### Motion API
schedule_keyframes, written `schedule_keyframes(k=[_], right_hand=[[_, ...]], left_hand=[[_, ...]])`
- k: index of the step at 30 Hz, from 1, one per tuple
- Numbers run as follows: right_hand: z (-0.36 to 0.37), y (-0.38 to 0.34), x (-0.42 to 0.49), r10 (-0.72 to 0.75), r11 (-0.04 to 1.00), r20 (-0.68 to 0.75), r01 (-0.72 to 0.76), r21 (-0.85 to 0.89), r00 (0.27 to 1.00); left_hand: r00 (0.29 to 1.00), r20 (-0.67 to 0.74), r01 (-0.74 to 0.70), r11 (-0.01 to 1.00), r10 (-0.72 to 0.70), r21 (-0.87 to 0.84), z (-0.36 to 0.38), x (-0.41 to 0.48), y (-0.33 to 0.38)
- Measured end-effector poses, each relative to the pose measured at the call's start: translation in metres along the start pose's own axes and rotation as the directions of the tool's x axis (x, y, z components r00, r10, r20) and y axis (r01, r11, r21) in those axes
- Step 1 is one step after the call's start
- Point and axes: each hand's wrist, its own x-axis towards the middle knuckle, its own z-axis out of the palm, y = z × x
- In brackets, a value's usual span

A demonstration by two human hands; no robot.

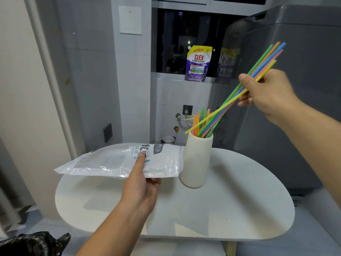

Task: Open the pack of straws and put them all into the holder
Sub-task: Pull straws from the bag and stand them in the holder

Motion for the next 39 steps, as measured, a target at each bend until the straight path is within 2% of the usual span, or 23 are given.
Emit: schedule_keyframes(k=[11,19,25,29,39], right_hand=[[0.007,0.007,-0.013,-0.003,0.998,0.037,0.005,-0.057,0.999],[0.028,0.012,-0.018,-0.028,0.989,0.133,0.047,-0.140,0.991],[0.044,0.021,-0.021,0.025,0.972,0.280,0.042,-0.230,0.960],[0.053,0.030,-0.026,0.041,0.966,0.300,0.040,-0.257,0.953],[0.052,0.042,-0.033,-0.001,0.973,0.341,0.080,-0.218,0.940]], left_hand=[[1.000,0.002,0.004,1.000,-0.004,0.010,-0.001,0.000,-0.001],[1.000,0.012,0.005,1.000,-0.005,-0.003,0.000,0.001,-0.003],[1.000,0.007,0.008,1.000,-0.008,-0.008,-0.001,0.000,0.000],[1.000,0.018,0.012,1.000,-0.012,-0.008,-0.001,0.000,0.000],[0.999,0.032,0.013,1.000,-0.013,-0.007,-0.001,0.000,0.000]])
